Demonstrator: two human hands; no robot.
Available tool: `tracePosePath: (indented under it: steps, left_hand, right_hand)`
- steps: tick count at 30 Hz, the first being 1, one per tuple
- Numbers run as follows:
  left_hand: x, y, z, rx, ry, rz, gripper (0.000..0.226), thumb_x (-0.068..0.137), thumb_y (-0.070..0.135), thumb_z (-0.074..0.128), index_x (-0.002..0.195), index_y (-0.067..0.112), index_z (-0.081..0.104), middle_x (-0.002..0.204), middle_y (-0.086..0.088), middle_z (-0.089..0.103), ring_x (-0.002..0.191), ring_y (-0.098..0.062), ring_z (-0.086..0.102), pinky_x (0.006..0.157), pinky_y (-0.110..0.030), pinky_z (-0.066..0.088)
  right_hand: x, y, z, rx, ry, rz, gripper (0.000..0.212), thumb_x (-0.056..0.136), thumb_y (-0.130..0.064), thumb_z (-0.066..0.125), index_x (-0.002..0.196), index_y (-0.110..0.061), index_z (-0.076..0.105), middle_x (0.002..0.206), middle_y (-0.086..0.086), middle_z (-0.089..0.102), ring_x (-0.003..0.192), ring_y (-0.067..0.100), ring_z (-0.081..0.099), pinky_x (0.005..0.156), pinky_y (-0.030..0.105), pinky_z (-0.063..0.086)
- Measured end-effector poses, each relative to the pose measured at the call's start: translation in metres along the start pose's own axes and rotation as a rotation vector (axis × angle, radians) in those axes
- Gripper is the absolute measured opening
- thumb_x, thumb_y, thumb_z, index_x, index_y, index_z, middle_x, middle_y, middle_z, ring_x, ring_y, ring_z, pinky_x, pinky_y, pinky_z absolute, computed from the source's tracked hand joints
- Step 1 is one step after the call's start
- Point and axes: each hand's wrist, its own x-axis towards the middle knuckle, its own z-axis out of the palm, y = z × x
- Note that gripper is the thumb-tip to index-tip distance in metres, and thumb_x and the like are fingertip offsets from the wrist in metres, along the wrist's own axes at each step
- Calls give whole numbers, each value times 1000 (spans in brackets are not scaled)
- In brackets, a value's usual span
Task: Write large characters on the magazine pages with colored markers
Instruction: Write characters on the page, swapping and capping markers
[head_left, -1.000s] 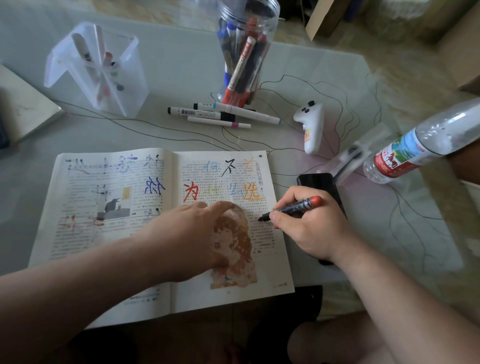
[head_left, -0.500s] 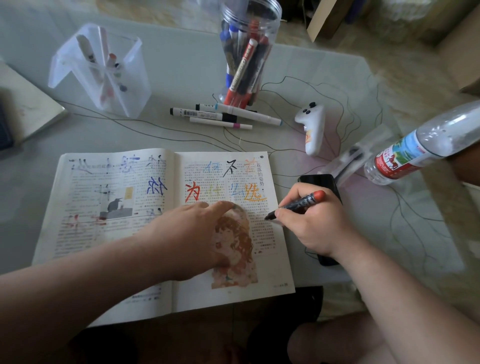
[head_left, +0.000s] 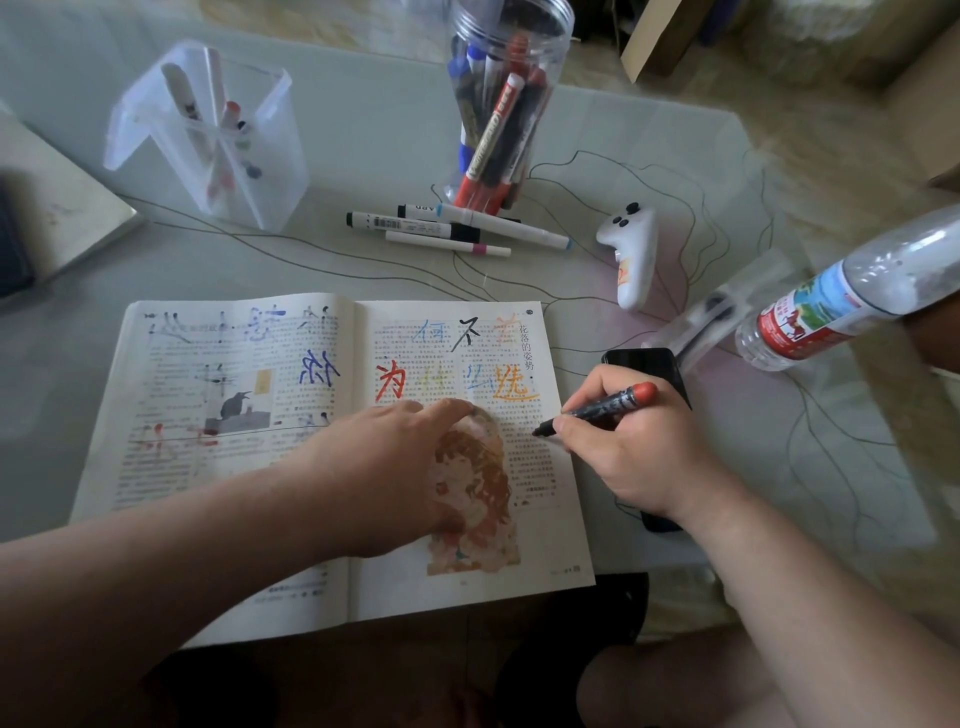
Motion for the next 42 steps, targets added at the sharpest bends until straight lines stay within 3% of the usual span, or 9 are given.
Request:
tracePosePath:
  steps: [4, 8, 12, 17, 21, 25, 36, 42]
  left_hand:
    - [0, 0, 0, -1, -1, -3, 89, 72, 70, 73, 142, 57, 20, 132, 15, 54, 117, -15, 57, 92, -33, 49]
    - [0, 0, 0, -1, 0, 0, 88, 73, 69, 73, 142, 57, 19, 132, 15, 55, 117, -15, 57, 94, -34, 50]
    - [0, 0, 0, 3, -1, -2, 89, 72, 70, 73, 142, 57, 19, 132, 15, 55, 118, -15, 57, 94, -35, 50]
    - [0, 0, 0, 13, 1, -3, 90, 72, 69, 73, 143, 56, 19, 135, 14, 54, 121, -15, 55, 95, -34, 48]
    - [1, 0, 0, 0, 3, -3, 89, 72, 69, 73, 142, 56, 20, 135, 14, 54, 120, -15, 56, 95, -35, 49]
    - [0, 0, 0, -2, 6, -2, 89, 72, 68, 73, 143, 55, 21, 134, 14, 54, 120, -15, 56, 93, -33, 48]
    - [-2, 2, -3, -21, -3, -17, 89, 71, 68, 73, 141, 57, 19, 132, 14, 54, 119, -14, 56, 93, -33, 48]
    - [-4, 6, -7, -22, -34, -35, 90, 72, 68, 73, 142, 56, 19, 134, 15, 53, 120, -13, 55, 94, -32, 47]
  right_hand:
    - [-2, -3, 1, 9, -102, -3, 18, 80, -7, 79, 68, -11, 66, 65, 1, 66, 58, 15, 57, 54, 19, 42]
    - [0, -3, -2, 2, -57, -1, 18, 80, -6, 78, 68, -10, 65, 58, -11, 61, 54, 2, 52, 51, 12, 38]
    - [0, -4, -4, -48, -86, 16, 20, 80, -6, 76, 67, -10, 62, 57, -7, 59, 52, 2, 50, 49, 12, 37]
    - [2, -4, -2, -73, 8, 38, 18, 78, -8, 75, 66, -13, 63, 55, -8, 59, 53, 3, 52, 50, 13, 39]
    - [-1, -5, -1, 76, -20, -17, 13, 82, -13, 80, 77, -18, 69, 70, 2, 72, 66, 16, 67, 60, 26, 51]
    - [-3, -5, 3, -4, -30, -30, 18, 82, -10, 80, 74, -20, 67, 64, -10, 63, 60, -1, 56, 55, 9, 40]
    - [-3, -9, -1, -8, -145, -20, 21, 80, -8, 80, 68, -19, 67, 68, -4, 66, 60, 6, 57, 54, 16, 43]
    - [0, -7, -2, -68, -65, 43, 20, 78, -4, 74, 66, -9, 58, 51, -12, 52, 49, 5, 46, 47, 14, 33]
